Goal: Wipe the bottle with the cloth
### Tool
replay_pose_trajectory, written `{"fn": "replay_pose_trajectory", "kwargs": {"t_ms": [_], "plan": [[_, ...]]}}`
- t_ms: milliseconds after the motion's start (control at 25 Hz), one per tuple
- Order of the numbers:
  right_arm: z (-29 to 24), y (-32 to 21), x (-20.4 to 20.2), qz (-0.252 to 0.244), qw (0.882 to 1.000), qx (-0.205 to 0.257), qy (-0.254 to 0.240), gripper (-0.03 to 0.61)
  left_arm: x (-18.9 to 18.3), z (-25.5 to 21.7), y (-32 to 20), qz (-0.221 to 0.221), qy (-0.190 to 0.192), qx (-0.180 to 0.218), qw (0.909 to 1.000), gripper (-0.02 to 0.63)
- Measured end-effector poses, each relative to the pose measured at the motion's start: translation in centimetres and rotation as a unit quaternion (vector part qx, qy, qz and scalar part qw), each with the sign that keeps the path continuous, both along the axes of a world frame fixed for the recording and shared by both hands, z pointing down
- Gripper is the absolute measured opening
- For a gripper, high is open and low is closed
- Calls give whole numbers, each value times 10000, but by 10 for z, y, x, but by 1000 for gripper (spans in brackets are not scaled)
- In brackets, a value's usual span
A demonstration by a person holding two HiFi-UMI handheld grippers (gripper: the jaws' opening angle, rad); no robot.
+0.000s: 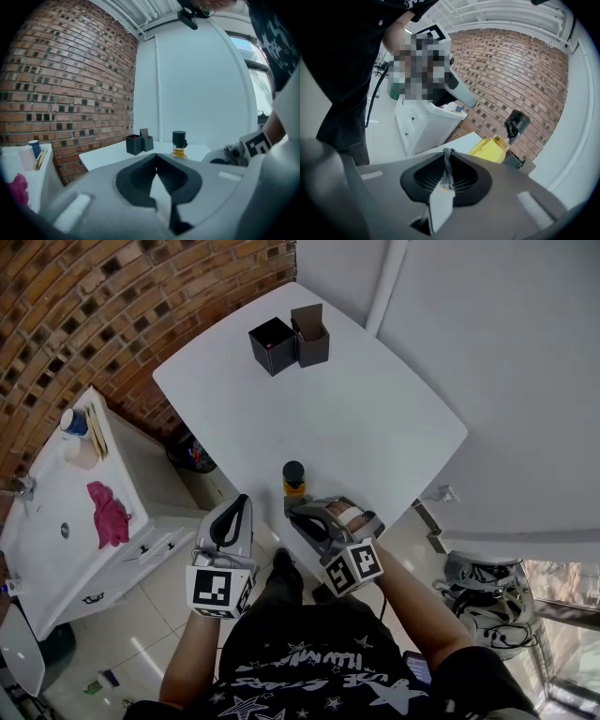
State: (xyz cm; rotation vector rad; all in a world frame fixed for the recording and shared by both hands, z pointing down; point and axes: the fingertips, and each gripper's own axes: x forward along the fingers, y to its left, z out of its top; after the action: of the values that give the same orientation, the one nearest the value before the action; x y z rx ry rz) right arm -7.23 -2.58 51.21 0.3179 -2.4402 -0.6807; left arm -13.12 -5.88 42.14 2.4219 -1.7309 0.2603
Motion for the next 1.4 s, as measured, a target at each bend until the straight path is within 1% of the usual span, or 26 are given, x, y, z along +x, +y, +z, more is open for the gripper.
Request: {"fn": "replay_pose_trajectory", "kwargs": {"t_ms": [240,360,520,680,800,840,880,920,960,1000,1040,1080,1120,1160,1200,1240,1280,1360,1400], "plan": [[8,-2,-1,61,9993,-354,-66,41,-2,0,-2,-77,2,-87,9999,5],[15,-2,-2,61,9989,-462,-12,40,-3,-5,-3,-169,2,-173,9997,5],[25,-4,-1,152,9976,-677,44,41,-3,0,-2,-125,-33,-93,9999,5],[30,-4,4,282,9967,-761,-15,40,-2,-3,-1,-141,-45,-83,9999,5],[14,2,12,362,9953,-879,-173,41,-2,-3,0,-157,-36,-39,9999,5],[5,4,17,468,9936,-972,-334,41,-2,-3,0,-155,-33,-5,9999,5],[-7,3,24,676,9893,-1133,-616,40,-2,-3,0,-159,-28,23,9999,5],[-20,-1,32,1015,9792,-1395,-1068,40,-2,-4,1,-165,-25,47,9998,5],[-34,-9,43,1481,9579,-1774,-1707,41,-2,-6,1,-172,-23,71,9998,5],[-48,-20,56,2014,9221,-2226,-2442,40,-2,-7,1,-180,-27,95,9998,5],[-59,-32,69,2520,8771,-2663,-3104,40,-2,-9,2,-193,-33,112,9997,5],[-67,-43,81,2924,8338,-3004,-3593,40,-2,-10,2,-214,-34,114,9997,5],[-71,-52,88,3212,8002,-3228,-3902,41,-1,-11,2,-240,-24,104,9997,5],[-74,-59,91,3405,7776,-3368,-4074,41,0,-12,3,-255,-4,96,9996,5],[-75,-64,91,3532,7609,-3481,-4184,41,1,-12,4,-244,14,103,9996,5],[-75,-68,88,3614,7445,-3611,-4297,41,3,-11,6,-213,21,116,9997,5],[-75,-72,85,3673,7252,-3772,-4438,41,5,-10,7,-180,18,122,9998,5],[-74,-77,81,3773,6817,-4098,-4743,40,8,-8,10,-134,1,113,9998,5],[-73,-80,80,3825,6630,-4216,-4862,41,9,-8,12,-127,0,104,9999,5]]}}
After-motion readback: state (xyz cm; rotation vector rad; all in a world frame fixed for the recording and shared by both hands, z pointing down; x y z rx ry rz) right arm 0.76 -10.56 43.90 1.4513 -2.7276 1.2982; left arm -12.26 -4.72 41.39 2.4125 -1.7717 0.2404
